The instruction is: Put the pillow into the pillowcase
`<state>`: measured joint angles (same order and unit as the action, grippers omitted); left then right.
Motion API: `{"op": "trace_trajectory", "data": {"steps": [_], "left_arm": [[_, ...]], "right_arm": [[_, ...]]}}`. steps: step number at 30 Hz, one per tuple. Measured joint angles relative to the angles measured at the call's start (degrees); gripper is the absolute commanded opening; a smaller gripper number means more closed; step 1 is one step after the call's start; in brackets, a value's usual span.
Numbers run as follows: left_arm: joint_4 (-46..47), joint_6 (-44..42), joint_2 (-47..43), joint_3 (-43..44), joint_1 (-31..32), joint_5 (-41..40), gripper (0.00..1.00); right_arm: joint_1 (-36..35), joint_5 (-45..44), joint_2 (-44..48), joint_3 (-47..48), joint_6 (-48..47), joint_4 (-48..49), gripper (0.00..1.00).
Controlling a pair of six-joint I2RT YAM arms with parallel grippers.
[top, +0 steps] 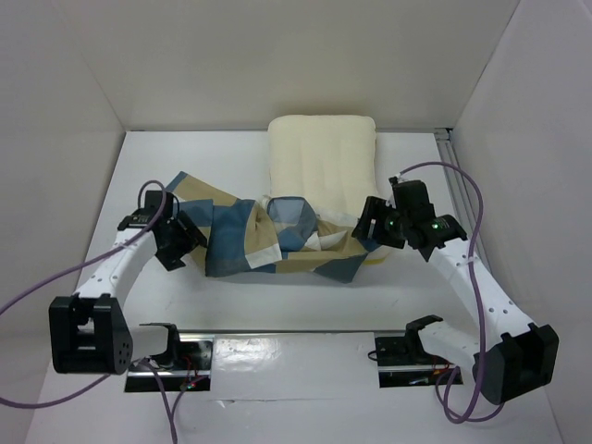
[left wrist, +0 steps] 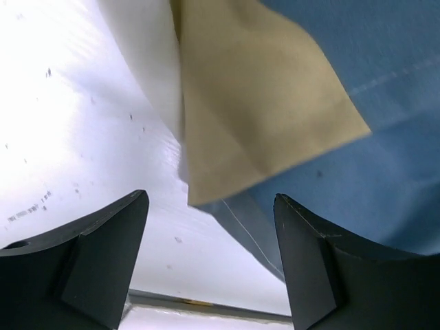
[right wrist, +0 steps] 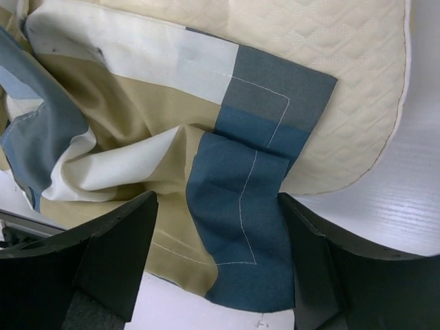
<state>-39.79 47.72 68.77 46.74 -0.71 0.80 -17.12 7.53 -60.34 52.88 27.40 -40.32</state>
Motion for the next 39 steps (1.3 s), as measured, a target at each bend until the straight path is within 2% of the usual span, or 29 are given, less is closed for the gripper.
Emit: {"op": "trace_trajectory", "data": {"steps": [4, 10, 17, 19, 20, 21, 22, 26, 27, 28, 31, 34, 36, 39], "left_arm": [[1.7, -2.08, 5.77, 2.01, 0.7, -0.66, 0.86], [4.33, -4.26, 7.63, 3.02, 3.85, -0.96, 0.86], [4.07, -3.82, 14.4, 5.66, 4.68, -5.2, 0.72], [3.56, -3.54, 15.78, 6.32, 4.72, -6.08, 0.55], [3.34, -3.72, 16.46, 6.75, 4.72, -6.49, 0.42], [2.99, -3.43, 16.98, 7.21, 4.72, -6.71, 0.24], [2.47, -3.56, 17.57, 8.04, 4.74, -6.91, 0.0], [0.83, -4.17, 19.65, 12.26, 4.52, -7.02, 0.0], [0.33, -4.24, 19.82, 13.42, 4.26, -6.95, 0.0], [-0.37, -4.33, 19.93, 14.84, 3.91, -6.91, 0.0], [-2.51, -5.25, 19.96, 20.35, 2.08, -6.91, 0.0], [-4.66, -6.16, 20.35, 29.42, 0.17, -6.56, 0.0], [-7.52, -7.48, 22.86, 39.82, -0.9, -5.16, 0.0], [-8.79, -9.07, 30.03, 62.2, -2.45, -2.8, 0.0]], "right_arm": [[0.0, -0.09, 0.04, -0.11, 0.17, -0.24, 0.83], [0.0, -0.07, 0.24, -1.27, 0.46, -0.24, 0.83], [-0.07, 0.48, 0.28, -1.84, 1.07, -0.2, 0.81], [-0.28, 0.72, 0.37, -1.86, 1.16, -0.2, 0.78], [-0.33, 0.83, 0.46, -1.88, 1.22, -0.13, 0.75], [-0.37, 0.94, 0.57, -1.92, 1.29, -0.07, 0.73], [-0.37, 1.07, 0.61, -1.92, 1.38, -0.02, 0.71], [-0.37, 1.62, 0.66, -1.95, 1.44, 0.24, 0.31], [-0.37, 1.77, 0.66, -1.95, 1.49, 0.42, 0.08], [-0.37, 1.88, 0.61, -1.88, 1.25, 0.59, 0.01], [-0.37, 2.12, -1.22, 0.09, 1.88, 0.72, 0.0], [-0.37, 1.2, -8.04, 9.33, 1.07, 1.46, 0.0], [-0.28, -0.2, -14.51, 20.09, -0.22, 1.64, 0.0], [0.42, -1.4, -23.67, 38.25, -1.92, 7.15, 0.0]]}}
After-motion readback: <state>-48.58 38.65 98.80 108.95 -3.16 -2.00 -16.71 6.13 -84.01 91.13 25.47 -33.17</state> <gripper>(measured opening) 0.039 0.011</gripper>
